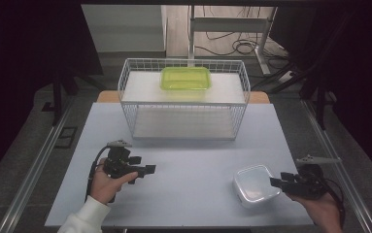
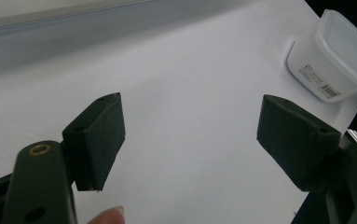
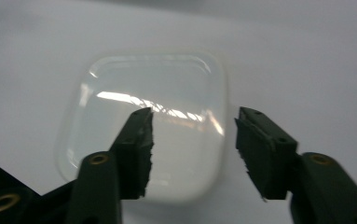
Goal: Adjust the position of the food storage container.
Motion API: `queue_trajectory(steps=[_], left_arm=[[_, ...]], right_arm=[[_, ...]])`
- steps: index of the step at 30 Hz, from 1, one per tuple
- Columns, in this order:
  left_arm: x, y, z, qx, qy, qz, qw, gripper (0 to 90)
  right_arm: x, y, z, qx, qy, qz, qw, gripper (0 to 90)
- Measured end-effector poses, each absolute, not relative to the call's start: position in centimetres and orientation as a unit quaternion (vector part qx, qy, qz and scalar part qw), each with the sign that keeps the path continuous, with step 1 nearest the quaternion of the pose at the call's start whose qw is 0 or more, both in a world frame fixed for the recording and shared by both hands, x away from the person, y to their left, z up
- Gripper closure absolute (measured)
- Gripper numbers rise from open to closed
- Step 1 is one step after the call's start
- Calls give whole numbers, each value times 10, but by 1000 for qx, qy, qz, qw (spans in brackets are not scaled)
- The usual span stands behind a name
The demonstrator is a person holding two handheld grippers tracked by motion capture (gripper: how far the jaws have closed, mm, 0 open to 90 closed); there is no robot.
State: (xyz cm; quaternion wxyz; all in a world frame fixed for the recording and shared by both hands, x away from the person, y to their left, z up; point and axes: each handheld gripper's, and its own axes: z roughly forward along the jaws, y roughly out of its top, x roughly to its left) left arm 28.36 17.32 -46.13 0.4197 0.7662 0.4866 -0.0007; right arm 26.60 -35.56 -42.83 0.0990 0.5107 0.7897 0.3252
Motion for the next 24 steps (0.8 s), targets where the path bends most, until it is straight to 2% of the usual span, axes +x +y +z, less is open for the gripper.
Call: queue_trajectory(steps=[5,6,9,13,18,24], left_arm=[[285,175,-463,765,490,-2,418,231],[285,175,-464,765,490,-2,418,231],[285,176,-465,764,492,-4,417,231],[285,176,-464,760,491,-15,426,232],[283,175,-463,762,492,-5,422,235],[283,176,-465,762,493,-7,419,235]], right_arm=[[261,-372,-434,537,782,296,116,638],[260,-376,-436,541,781,287,119,696],[260,-379,-441,542,787,271,114,792],[262,-378,-453,540,800,238,109,883],[265,-368,-463,527,814,224,92,891],[267,-356,-466,520,823,210,94,891]])
